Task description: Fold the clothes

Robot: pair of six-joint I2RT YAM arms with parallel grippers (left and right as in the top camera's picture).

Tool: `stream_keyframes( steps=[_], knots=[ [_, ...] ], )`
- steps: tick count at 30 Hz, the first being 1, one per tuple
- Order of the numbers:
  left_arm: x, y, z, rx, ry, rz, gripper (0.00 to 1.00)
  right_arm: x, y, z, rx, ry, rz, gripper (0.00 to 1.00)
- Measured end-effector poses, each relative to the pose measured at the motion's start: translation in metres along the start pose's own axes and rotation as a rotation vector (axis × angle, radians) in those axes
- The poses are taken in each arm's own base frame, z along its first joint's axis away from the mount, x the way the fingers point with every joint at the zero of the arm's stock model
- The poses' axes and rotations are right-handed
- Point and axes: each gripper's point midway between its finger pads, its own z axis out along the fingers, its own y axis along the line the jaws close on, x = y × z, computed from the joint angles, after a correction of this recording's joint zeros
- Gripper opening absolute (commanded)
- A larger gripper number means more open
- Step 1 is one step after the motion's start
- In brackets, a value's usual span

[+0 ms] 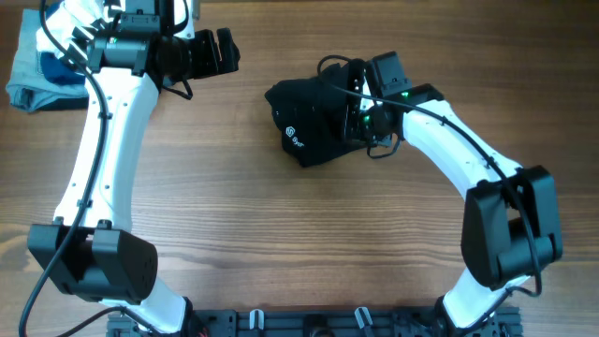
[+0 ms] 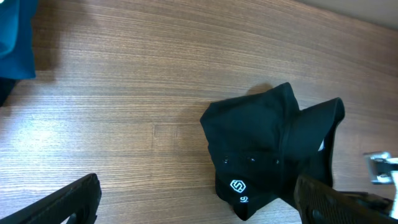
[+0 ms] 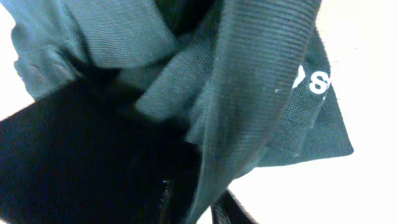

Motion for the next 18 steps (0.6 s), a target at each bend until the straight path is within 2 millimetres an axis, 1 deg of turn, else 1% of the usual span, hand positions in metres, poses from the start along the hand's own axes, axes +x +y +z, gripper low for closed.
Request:
stream_keyframes(
  steps=[3,5,7,9,11,13,16,18],
  knots=[
    [0.000,0.000,0.000,0.000,0.000,0.000,1.00,0.007,-0.007,0.011,0.017,0.032,0.009,0.04],
    [0.000,0.000,0.000,0.000,0.000,0.000,1.00,0.011,-0.010,0.014,0.024,0.046,0.014,0.04],
    [0.000,0.000,0.000,0.000,0.000,0.000,1.00,0.012,-0.013,0.013,0.028,0.052,0.018,0.04],
    [0.000,0.000,0.000,0.000,0.000,0.000,1.00,0.016,-0.021,0.009,0.044,0.075,0.031,0.04],
    [0.000,0.000,0.000,0.000,0.001,0.000,1.00,0.019,-0.031,0.000,0.055,0.092,0.040,0.04],
    [0.000,0.000,0.000,0.000,0.000,0.000,1.00,0.017,-0.042,-0.016,0.058,0.090,0.053,0.04],
    [0.000,0.000,0.000,0.000,0.000,0.000,1.00,0.010,-0.056,-0.038,0.044,0.064,0.064,0.04],
    [0.000,0.000,0.000,0.000,0.000,0.000,1.00,0.006,-0.066,-0.047,0.031,0.055,0.067,0.04]
  ],
)
